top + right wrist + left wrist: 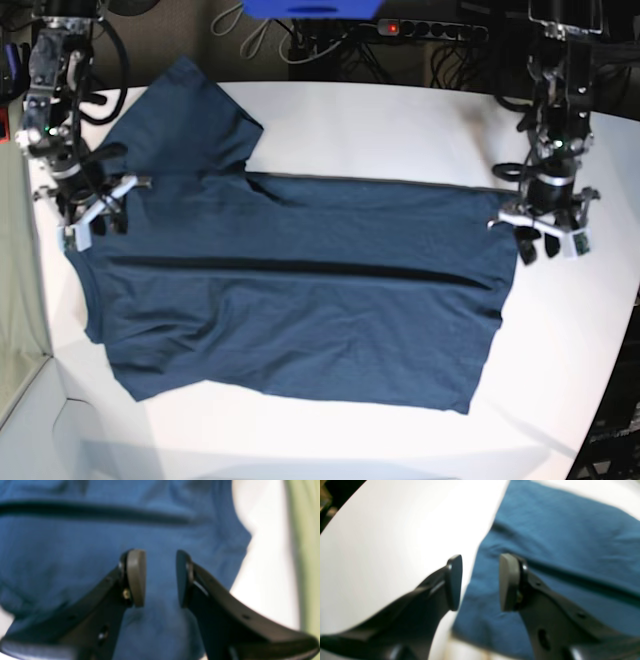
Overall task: Layout the t-shirt on the table in an organized manner, then fold the t-shirt properly
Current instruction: 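Grasp the shirt edge with both grippers and pull it taut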
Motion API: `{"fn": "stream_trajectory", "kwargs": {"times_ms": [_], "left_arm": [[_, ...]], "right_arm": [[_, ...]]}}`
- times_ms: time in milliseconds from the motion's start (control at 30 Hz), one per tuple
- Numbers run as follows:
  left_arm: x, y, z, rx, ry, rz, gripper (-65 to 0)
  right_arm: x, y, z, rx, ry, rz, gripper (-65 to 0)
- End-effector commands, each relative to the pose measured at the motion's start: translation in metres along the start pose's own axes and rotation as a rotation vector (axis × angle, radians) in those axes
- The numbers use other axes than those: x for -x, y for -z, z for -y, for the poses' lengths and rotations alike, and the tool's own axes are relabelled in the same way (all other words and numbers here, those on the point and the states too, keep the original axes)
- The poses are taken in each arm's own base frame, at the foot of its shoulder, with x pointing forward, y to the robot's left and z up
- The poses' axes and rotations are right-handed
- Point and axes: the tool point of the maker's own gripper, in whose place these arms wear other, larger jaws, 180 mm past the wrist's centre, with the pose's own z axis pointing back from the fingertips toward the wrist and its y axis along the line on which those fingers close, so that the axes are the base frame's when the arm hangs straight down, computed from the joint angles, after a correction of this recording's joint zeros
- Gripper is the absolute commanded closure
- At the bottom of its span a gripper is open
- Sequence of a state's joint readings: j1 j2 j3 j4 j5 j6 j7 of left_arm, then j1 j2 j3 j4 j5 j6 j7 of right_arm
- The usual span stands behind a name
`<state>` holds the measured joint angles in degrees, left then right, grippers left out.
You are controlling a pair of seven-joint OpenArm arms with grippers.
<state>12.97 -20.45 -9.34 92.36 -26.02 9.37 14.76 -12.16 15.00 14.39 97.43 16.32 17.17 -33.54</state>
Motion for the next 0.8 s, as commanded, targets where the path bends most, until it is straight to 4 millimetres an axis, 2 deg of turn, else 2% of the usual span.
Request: {"fn": "stream_trajectory", "kwargs": {"times_ms": [0,67,200,300,500,633,767], "left_arm": [[-0.016,-0.002,-0.007,-0.008,0.014,0.053,-23.9],[-0.015,-0.004,-0.015,-0.026,0.011,0.051,-25.9],[-0.008,-0.006,-0.018,-0.035,0.013,0.034,-35.0],[0.008,-0.003,-0.025,-0.052,0.013,-0.008,-39.3],[0.039,0.01,-0.027,-0.089,-0.04,-0.076,-39.4],[0.047,0.012,-0.022,-0.083,-0.052,-0.093,-39.4],[0.043,0.016,-0.016,-0.076,-0.059,-0.084,-39.1]], "right_arm": [[-0.012,-0.004,0.002,0.001,-0.016,0.044,-19.1],[-0.007,-0.004,-0.003,-0.007,-0.002,0.035,-19.0],[0.001,-0.004,-0.011,-0.017,0.025,0.023,-19.0],[0.003,-0.005,-0.012,-0.02,0.028,0.021,-19.0],[0.005,-0.005,-0.012,-0.02,0.028,0.018,-19.0],[0.006,-0.005,-0.012,-0.02,0.028,0.012,-19.0],[0.007,-0.005,-0.012,-0.02,0.029,0.008,-18.9]]}}
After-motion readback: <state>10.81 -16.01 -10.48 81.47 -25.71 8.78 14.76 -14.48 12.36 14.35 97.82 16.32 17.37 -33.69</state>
